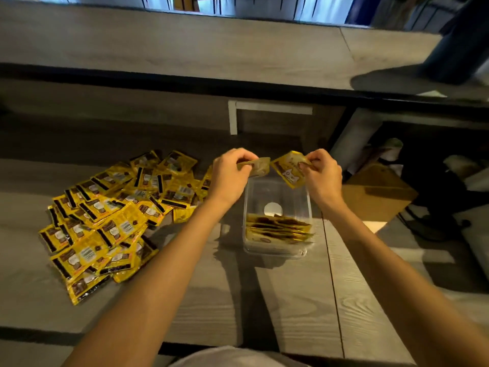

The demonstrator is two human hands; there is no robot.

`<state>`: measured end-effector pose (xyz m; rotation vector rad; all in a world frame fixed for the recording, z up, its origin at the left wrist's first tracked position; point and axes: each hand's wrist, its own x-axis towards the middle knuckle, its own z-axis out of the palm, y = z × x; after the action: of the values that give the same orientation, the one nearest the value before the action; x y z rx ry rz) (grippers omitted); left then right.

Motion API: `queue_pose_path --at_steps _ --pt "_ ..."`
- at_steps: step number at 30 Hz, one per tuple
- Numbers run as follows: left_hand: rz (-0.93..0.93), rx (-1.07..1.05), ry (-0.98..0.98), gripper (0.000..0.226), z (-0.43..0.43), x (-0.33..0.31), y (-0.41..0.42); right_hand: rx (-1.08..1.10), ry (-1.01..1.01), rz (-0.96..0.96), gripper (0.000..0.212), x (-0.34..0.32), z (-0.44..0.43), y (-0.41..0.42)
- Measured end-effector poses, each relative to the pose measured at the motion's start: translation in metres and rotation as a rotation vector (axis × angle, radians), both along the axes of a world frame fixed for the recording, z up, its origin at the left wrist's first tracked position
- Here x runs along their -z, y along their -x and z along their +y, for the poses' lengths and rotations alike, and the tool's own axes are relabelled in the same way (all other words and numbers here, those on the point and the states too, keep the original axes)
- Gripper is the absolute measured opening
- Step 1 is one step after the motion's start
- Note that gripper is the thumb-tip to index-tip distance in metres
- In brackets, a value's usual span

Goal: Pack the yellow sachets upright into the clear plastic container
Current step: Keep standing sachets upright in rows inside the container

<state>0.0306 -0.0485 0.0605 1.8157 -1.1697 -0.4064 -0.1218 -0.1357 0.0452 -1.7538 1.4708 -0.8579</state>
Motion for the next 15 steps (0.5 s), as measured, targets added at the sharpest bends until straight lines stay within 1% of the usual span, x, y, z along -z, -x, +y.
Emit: queue_pose_path --at_steps 5,8,9,12,15 --pt "-0.008 0.181 -0.223 0.021 -0.014 0.022 0.022 -0.090 -0.046 0.060 0.017 0.018 -0.003 0.020" --pt "-0.025 0.276 -0.355 0.020 -0.013 0.037 0.026 -0.255 -0.049 0.142 0.031 0.024 0.001 0.024" --pt "-0.037 0.314 -0.400 0.020 -0.012 0.041 0.026 -0.301 -0.063 0.168 0.032 0.026 0.002 0.024" --pt "-0.090 0.419 -0.521 0.018 -0.007 0.049 0.024 -0.390 -0.050 0.291 0.028 0.031 0.006 0.025" --pt "-0.114 0.458 -0.589 0.016 -0.005 0.052 0.023 -0.507 -0.006 0.424 0.021 0.035 0.007 0.026"
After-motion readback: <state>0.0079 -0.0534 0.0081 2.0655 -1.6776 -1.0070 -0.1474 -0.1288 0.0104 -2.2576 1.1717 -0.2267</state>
